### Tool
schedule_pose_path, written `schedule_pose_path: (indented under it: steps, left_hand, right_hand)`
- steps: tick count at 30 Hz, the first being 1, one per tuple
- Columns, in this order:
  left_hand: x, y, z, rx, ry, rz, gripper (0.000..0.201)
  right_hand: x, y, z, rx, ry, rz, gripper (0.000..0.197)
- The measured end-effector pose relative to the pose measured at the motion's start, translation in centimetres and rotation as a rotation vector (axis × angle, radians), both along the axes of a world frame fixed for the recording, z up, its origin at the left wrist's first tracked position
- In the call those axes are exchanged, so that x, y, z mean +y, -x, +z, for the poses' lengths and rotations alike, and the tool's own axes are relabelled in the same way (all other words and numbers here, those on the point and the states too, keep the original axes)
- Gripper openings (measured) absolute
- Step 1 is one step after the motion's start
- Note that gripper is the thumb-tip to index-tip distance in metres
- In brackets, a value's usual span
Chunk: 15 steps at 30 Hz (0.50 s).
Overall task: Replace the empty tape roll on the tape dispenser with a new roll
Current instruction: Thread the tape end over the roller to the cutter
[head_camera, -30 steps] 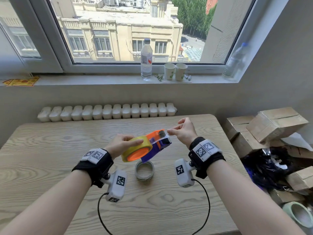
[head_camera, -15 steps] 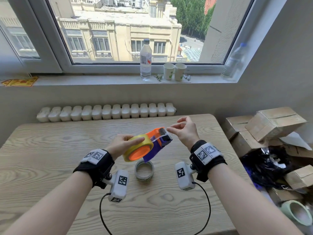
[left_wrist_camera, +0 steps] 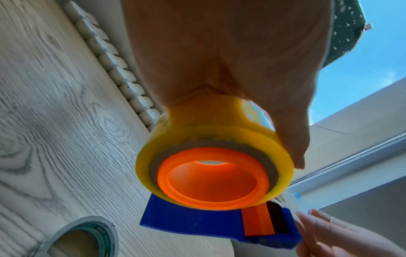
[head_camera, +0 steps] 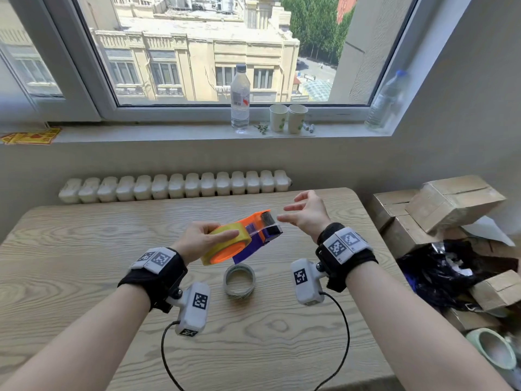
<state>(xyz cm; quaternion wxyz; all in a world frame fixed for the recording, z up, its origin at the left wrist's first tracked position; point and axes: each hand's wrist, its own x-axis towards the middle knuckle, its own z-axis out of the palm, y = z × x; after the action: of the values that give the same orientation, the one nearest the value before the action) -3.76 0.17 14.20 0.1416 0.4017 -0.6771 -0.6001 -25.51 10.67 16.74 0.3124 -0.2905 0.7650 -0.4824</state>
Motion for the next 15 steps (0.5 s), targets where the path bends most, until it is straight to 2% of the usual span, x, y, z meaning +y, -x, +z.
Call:
schedule_pose_path:
  steps: [10,15]
  left_hand:
    - [-0.11,0.25,0.44,-0.079,0.062,0.035,0.032]
    - [-0.05,0.21,0.85,-0.04,0.05,0.031,0.028]
  right_hand:
    - [-0.63,-0.4,1.04,0.034,0.034,0.021,0.048]
    - [-0.91,-0.28,0.78,0.061,0.0,-0.03,0.048]
